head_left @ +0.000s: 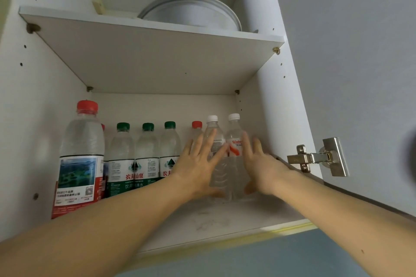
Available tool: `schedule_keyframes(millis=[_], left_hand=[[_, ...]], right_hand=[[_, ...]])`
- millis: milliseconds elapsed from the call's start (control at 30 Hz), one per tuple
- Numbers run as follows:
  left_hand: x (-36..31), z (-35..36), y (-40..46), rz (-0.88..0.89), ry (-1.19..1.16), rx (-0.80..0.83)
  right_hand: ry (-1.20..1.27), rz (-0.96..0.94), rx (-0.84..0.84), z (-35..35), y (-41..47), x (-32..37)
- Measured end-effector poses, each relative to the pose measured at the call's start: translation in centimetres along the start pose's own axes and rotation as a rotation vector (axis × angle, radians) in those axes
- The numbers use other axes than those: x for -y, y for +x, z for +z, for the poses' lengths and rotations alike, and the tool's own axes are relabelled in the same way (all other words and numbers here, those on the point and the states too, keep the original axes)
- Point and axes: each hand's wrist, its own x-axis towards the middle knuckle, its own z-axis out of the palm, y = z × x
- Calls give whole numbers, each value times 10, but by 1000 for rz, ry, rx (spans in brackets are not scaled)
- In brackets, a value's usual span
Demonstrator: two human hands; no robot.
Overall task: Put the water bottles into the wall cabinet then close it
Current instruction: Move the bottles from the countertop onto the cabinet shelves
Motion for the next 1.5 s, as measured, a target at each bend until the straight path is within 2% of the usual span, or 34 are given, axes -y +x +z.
schedule_keyframes(millis=[200,367,500,800,1133,1233,1367,1500], left_hand=[[-4,2,10,-26,30,41],[-4,9,14,-57,44,72],[-7,15,23,-67,4,94],[-4,38,29,-108,79,68],[-5,32,28,-107,65,98],[-2,9,24,-67,-54,127],[8,-39,3,-19,-165,-25],[24,-98,-48,-95,-206,-222]], right_hand=[[-297,1,-146,2,18,2],[-577,10,-82,10,32,-1],[-658,2,-68,18,50,-2],[-770,-28,-74,35,68,-5],[-740,-24,-50,32,64,-1],[-684,2,-40,26,52,3],[-573,7,-48,9,32,17],[-200,-58,-126,-20,10,39]])
